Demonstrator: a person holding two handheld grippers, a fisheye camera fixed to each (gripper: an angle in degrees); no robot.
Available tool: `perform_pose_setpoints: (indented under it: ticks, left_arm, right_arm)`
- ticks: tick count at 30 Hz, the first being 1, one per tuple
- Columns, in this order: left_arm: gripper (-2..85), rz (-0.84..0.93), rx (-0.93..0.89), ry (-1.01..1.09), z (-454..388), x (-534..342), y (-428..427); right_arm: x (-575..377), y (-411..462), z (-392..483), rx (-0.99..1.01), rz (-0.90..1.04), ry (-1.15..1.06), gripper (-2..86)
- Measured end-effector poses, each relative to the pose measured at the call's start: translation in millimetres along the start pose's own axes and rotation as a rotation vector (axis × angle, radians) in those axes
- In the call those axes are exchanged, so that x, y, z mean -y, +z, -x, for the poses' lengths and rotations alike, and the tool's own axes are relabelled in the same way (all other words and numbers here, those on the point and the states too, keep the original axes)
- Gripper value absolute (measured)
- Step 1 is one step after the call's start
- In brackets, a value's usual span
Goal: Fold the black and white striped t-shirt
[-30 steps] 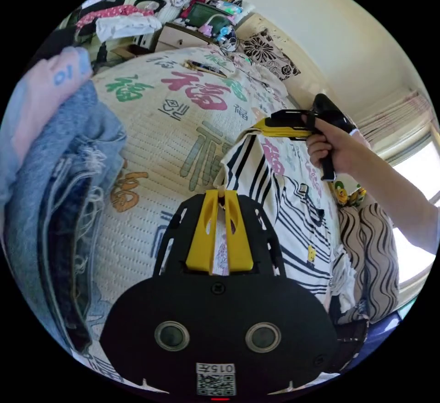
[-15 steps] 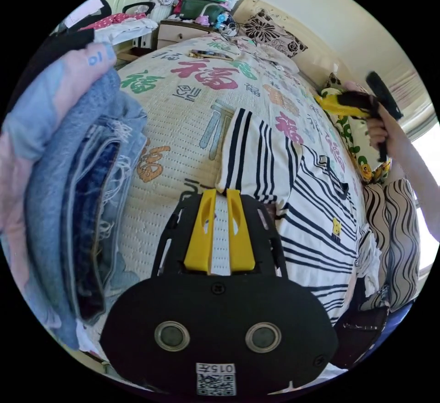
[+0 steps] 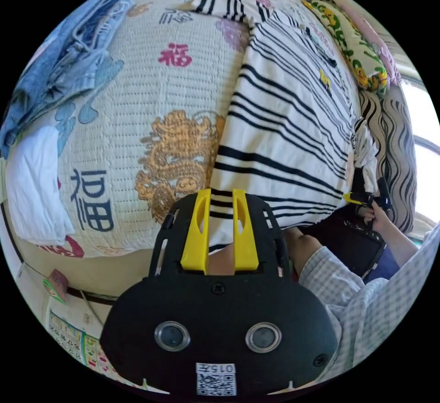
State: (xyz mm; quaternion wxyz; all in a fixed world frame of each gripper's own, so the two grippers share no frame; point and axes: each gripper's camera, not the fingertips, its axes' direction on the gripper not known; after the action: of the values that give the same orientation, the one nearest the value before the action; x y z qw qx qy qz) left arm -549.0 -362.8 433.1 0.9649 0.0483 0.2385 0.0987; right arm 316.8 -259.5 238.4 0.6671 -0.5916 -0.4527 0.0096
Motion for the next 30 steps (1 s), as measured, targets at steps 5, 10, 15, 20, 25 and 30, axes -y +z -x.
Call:
perform_pose_setpoints:
  ticks: [5,10,15,20,25,30]
  left_arm:
    - [7.6,0.025,0.07,0.033,-22.8,12.4,12.4]
    - [7.8,0.026,0.087,0.036,-35.2,9.7,23.1]
    - [3.2,0.05,0.008,-0.038,-33.9,14.1,44.8]
    - [-0.4,0.064,0.018,-0.007,-43.3,20.4,44.8]
    - [-0.5,0.069,0.06,0.065,-59.4,24.7,60.1]
    - [0.0,0.058,0.085,0.077,-76.5,33.1,118.5]
  right_arm:
    - [-18.7,17.8,-23.6,-0.03,-0.001,0.017,8.0]
    - [-34.7,6.0,-41.1,-0.044,0.047,-0.022,7.3]
    - [-69.0,-10.5,-61.1,-0.015,0.031,-0.103,1.9]
    - [-105.4,-33.9,-78.0,-0.065,0.006,-0.154,0.6]
    - [-129.7,-54.1,-107.3,-0.027,-0.003,-0.145,0.6]
    - [-143.8,-55.4,-129.4,0.016,-0.002,-0.081,2.1]
